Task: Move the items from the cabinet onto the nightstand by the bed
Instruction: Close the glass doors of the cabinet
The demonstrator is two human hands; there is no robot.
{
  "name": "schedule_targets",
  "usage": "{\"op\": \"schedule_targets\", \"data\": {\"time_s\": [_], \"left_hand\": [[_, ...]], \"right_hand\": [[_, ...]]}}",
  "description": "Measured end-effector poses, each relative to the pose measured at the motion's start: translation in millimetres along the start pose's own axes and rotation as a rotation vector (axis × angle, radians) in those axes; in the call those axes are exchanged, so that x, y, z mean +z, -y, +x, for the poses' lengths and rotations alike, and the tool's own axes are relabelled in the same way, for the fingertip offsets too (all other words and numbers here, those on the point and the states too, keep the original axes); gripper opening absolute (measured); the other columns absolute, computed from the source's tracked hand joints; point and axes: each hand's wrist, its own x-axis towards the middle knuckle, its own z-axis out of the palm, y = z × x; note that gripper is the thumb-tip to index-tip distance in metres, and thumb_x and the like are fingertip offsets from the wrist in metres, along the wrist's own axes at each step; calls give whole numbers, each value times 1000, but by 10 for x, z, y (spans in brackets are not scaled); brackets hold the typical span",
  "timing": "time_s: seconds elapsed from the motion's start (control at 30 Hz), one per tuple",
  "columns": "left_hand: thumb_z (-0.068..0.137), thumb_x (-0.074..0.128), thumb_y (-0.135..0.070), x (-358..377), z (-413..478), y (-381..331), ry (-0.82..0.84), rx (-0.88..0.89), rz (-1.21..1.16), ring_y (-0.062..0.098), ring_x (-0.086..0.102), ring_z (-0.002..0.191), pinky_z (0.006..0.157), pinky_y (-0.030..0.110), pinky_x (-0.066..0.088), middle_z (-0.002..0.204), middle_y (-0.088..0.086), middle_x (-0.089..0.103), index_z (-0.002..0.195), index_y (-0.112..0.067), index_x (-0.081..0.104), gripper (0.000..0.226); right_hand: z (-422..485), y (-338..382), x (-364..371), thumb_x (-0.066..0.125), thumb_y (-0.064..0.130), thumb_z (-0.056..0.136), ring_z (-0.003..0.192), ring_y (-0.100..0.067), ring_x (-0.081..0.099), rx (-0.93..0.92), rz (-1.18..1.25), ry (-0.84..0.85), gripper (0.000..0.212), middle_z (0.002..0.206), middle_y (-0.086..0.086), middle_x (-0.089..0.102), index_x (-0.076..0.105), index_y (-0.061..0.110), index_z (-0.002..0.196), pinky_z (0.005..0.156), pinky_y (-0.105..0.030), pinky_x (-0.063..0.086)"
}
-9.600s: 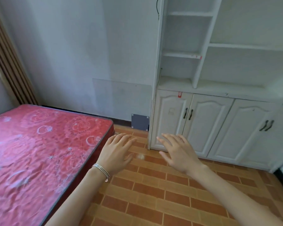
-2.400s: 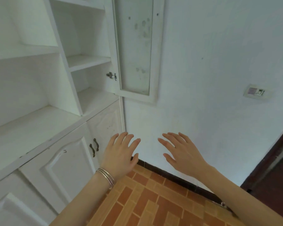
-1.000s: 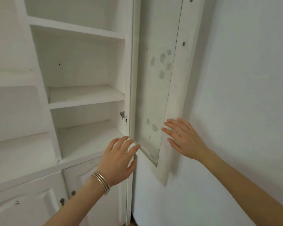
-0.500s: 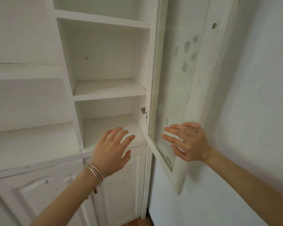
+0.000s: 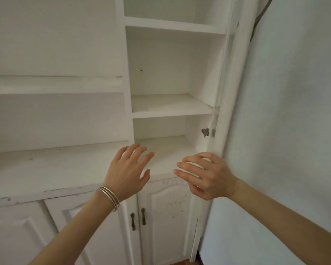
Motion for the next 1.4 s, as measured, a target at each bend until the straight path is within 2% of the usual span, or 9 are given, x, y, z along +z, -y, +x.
{"op": "schedule_targets", "data": {"time_s": [0.13, 0.47, 0.6, 0.8, 0.9, 1.03, 1.1, 1.17, 1.4], "left_hand": [[80, 43, -35, -55, -69, 572, -21, -28, 33, 33, 55, 111, 90, 44, 43, 112, 10, 63, 113, -15, 64, 44], [80, 39, -37, -140, 269, 1681, -54, 41, 129, 34, 56, 111, 91, 46, 44, 115, 11, 63, 114, -15, 64, 47], [81, 39, -36, -141, 531, 1932, -80, 42, 118, 34, 54, 113, 94, 46, 41, 119, 12, 60, 118, -15, 61, 48], [74, 67, -25, 73, 861, 2126, -151, 24, 106, 36, 48, 122, 103, 53, 33, 131, 16, 53, 126, -12, 57, 54], [76, 64, -26, 114, 1084, 2185, -186, -27, 101, 36, 42, 127, 106, 55, 29, 136, 16, 48, 130, -11, 52, 57], [82, 39, -39, 207, 1392, 2204, -185, -53, 105, 33, 43, 127, 107, 54, 28, 133, 13, 52, 133, -11, 49, 59], [85, 35, -42, 314, 1491, 2255, -172, -61, 118, 32, 45, 125, 108, 52, 27, 131, 12, 54, 134, -10, 47, 60], [85, 36, -41, 434, 1532, 2331, -188, -61, 138, 31, 48, 119, 108, 48, 24, 127, 11, 56, 136, -10, 45, 60], [83, 48, -35, 605, 1552, 2429, -325, -15, 182, 26, 50, 109, 104, 39, 26, 122, 6, 56, 135, -12, 45, 57]], "right_hand": [[392, 104, 322, 50, 20, 82, 96, -24, 62, -43, 32, 60, 30, 104, -5, 68, 68, 13, 105, 80, -36, 45], [1037, 196, 1331, 52, 18, 84, 104, -27, 55, -15, 33, 240, 27, 106, -10, 65, 65, 10, 106, 105, -40, 31], [1197, 171, 1584, 51, 21, 84, 113, -28, 52, -7, 5, 293, 31, 112, -11, 62, 63, 10, 111, 109, -46, 28], [1278, 14, 1760, 45, 23, 90, 115, -27, 53, -154, -39, 263, 32, 113, -9, 64, 64, 10, 111, 111, -45, 26], [1250, -47, 1844, 45, 25, 89, 110, -25, 55, -229, -34, 237, 31, 109, -6, 66, 66, 12, 108, 109, -41, 29], [1327, -98, 2005, 43, 24, 89, 106, -22, 56, -235, -29, 202, 31, 106, -3, 66, 66, 14, 108, 103, -37, 35], [1372, -127, 2088, 38, 21, 90, 103, -22, 58, -231, -12, 173, 33, 103, -3, 67, 67, 13, 106, 99, -35, 37], [1414, -167, 2178, 35, 20, 90, 100, -21, 59, -229, -14, 144, 36, 101, -2, 67, 67, 14, 103, 96, -34, 38], [1522, -263, 2539, 46, 22, 85, 96, -21, 59, -215, -46, 91, 28, 97, -2, 66, 66, 12, 101, 91, -34, 41]]}}
